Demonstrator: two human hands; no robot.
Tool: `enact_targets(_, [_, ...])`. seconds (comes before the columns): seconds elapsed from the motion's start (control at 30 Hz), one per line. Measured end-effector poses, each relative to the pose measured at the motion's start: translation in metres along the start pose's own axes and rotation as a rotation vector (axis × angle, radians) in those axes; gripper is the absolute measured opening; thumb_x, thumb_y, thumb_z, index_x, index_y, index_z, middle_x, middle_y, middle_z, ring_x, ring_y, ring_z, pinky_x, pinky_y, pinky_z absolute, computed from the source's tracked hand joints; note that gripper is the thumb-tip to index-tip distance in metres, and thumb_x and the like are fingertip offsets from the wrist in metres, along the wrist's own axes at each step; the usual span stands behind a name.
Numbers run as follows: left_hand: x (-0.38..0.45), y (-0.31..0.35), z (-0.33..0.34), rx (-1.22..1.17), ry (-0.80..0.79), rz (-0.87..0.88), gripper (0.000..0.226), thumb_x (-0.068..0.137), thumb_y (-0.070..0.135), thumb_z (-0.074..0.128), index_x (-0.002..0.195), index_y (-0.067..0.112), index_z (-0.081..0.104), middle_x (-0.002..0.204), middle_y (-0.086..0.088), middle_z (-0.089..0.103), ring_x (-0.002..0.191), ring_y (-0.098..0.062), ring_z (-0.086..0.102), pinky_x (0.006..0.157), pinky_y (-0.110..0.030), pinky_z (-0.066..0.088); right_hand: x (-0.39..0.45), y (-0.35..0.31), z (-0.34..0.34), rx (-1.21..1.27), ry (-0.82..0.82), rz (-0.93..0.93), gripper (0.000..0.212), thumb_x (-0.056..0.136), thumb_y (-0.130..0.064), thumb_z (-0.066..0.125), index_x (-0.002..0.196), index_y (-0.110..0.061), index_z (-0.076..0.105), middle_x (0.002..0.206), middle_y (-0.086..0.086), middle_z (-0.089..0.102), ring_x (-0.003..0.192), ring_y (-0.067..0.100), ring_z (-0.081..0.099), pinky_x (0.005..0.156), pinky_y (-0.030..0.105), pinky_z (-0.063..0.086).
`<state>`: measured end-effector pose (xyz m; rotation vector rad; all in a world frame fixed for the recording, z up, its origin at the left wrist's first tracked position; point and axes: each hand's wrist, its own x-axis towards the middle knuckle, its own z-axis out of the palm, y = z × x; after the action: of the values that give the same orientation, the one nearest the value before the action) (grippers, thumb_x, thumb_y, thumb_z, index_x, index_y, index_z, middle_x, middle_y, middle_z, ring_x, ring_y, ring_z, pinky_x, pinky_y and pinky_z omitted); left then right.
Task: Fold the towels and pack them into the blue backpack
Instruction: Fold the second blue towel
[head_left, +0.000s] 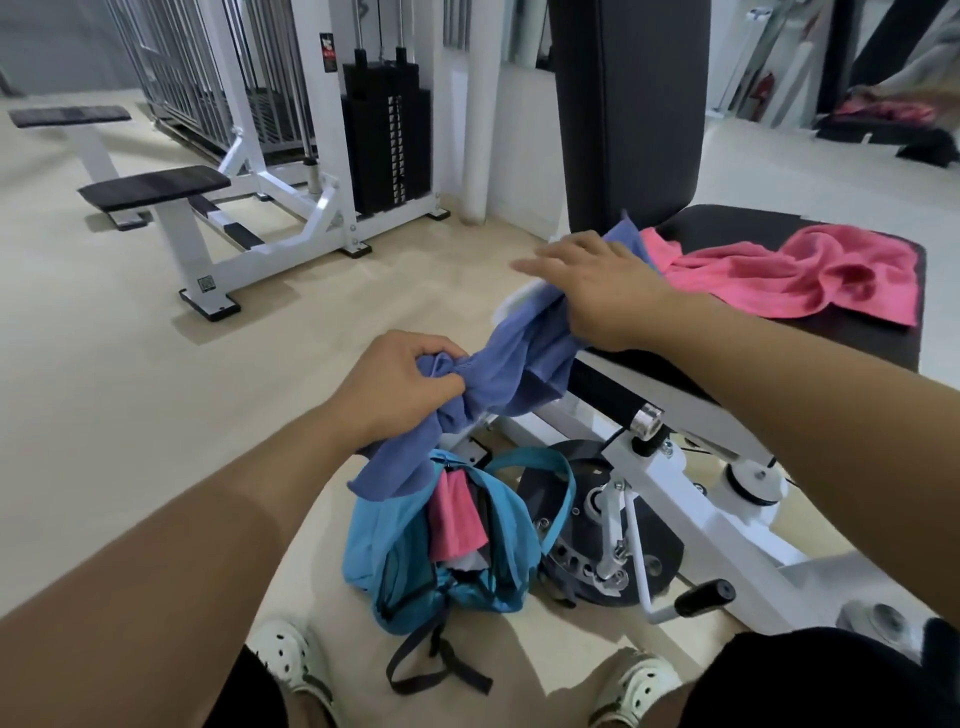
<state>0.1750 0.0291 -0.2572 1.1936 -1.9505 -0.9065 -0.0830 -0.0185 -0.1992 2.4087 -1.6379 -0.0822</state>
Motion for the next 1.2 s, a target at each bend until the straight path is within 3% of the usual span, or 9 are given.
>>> enact_targets(0.13, [-0.007, -0.01, -0.023, 0.023, 0.027, -0.048, 0.024, 0.083, 0.003, 0.064, 0.084, 0.022, 0.078, 0.082, 0.006, 0.077, 0.076, -0.006, 0.069, 0.073, -0.022, 0.057, 0.011, -0.01, -0.01, -0.243, -0.099, 0.015, 0.033, 0.085, -0.022, 0.057, 0.118, -0.023, 0.061, 0.118, 0.005, 0.064, 0.118, 0.03, 0.05, 0.106, 0.04, 0.035])
enact_targets(0.3, [-0.018, -0.034, -0.053, 0.059, 0.146, -0.156, 0.016, 0.089, 0.006, 0.064, 0.089, 0.016, 0.076, 0.082, -0.003, 0.074, 0.066, 0.002, 0.057, 0.063, -0.008, 0.046, -0.009, -0.075, -0.038, 0.297, 0.098, -0.019, 0.025, 0.087, -0.032, 0.056, 0.112, -0.032, 0.06, 0.092, -0.004, 0.061, 0.088, 0.024, 0.054, 0.07, 0.035, 0.037])
enact_targets(0.43, [-0.025, -0.045, -0.057, 0.062, 0.12, -0.204, 0.008, 0.089, 0.014, 0.071, 0.087, 0.018, 0.077, 0.083, -0.001, 0.074, 0.066, 0.003, 0.059, 0.065, -0.008, 0.045, -0.029, -0.118, -0.028, 0.426, 0.072, -0.032, 0.014, 0.093, -0.041, 0.058, 0.104, -0.033, 0.059, 0.09, -0.005, 0.065, 0.083, 0.022, 0.057, 0.065, 0.034, 0.037])
enact_targets(0.63, [-0.025, -0.057, -0.055, 0.148, 0.138, -0.237, 0.017, 0.085, 0.026, 0.078, 0.074, 0.014, 0.074, 0.06, 0.012, 0.066, 0.052, 0.0, 0.052, 0.054, -0.013, 0.04, -0.036, -0.127, 0.028, 0.7, -0.091, 0.126, 0.042, 0.101, -0.043, 0.054, 0.067, -0.019, 0.049, 0.065, -0.001, 0.055, 0.064, 0.021, 0.052, 0.064, 0.04, 0.043])
enact_targets(0.8, [-0.022, -0.057, -0.041, 0.099, 0.159, -0.252, 0.017, 0.088, 0.025, 0.074, 0.078, 0.014, 0.066, 0.071, -0.001, 0.065, 0.062, -0.013, 0.054, 0.06, -0.026, 0.043, -0.045, -0.138, 0.062, 0.976, -0.061, 0.249, 0.047, 0.104, -0.039, 0.051, 0.065, -0.013, 0.05, 0.053, -0.002, 0.047, 0.052, 0.015, 0.042, 0.058, 0.034, 0.039])
enact_targets(0.9, [-0.023, -0.049, -0.024, 0.035, 0.075, -0.203, 0.015, 0.091, 0.022, 0.071, 0.087, 0.01, 0.063, 0.077, -0.016, 0.066, 0.065, -0.015, 0.051, 0.064, -0.028, 0.042, -0.045, -0.15, 0.069, 1.158, 0.004, 0.315, 0.031, 0.104, -0.036, 0.053, 0.082, -0.022, 0.07, 0.06, -0.004, 0.065, 0.056, 0.014, 0.055, 0.063, 0.035, 0.049])
enact_targets(1.0, [-0.022, -0.044, -0.009, 0.023, 0.031, -0.128, 0.009, 0.092, 0.02, 0.069, 0.088, 0.013, 0.065, 0.079, -0.023, 0.066, 0.064, -0.015, 0.05, 0.061, -0.026, 0.038, -0.04, -0.159, 0.071, 1.226, 0.031, 0.344, 0.01, 0.095, -0.03, 0.066, 0.099, -0.022, 0.062, 0.084, -0.004, 0.069, 0.075, 0.012, 0.064, 0.072, 0.035, 0.053])
enact_targets(1.1, [-0.02, -0.045, -0.005, -0.015, 0.001, -0.092, 0.004, 0.092, 0.012, 0.067, 0.09, 0.014, 0.07, 0.083, -0.02, 0.07, 0.07, -0.025, 0.056, 0.067, -0.027, 0.043, -0.04, -0.159, 0.081, 1.276, -0.032, 0.365, 0.035, 0.087, -0.024, 0.072, 0.115, -0.025, 0.051, 0.104, -0.007, 0.065, 0.09, 0.011, 0.066, 0.079, 0.036, 0.058])
enact_targets(1.2, [-0.019, -0.045, -0.006, -0.046, -0.108, -0.1, 0.022, 0.091, 0.0, 0.06, 0.097, 0.012, 0.078, 0.095, -0.002, 0.078, 0.09, -0.014, 0.07, 0.08, -0.023, 0.053, -0.038, -0.152, 0.094, 1.143, 0.011, 0.317, 0.031, 0.086, -0.03, 0.07, 0.114, -0.028, 0.056, 0.111, -0.005, 0.061, 0.097, 0.013, 0.063, 0.078, 0.036, 0.053])
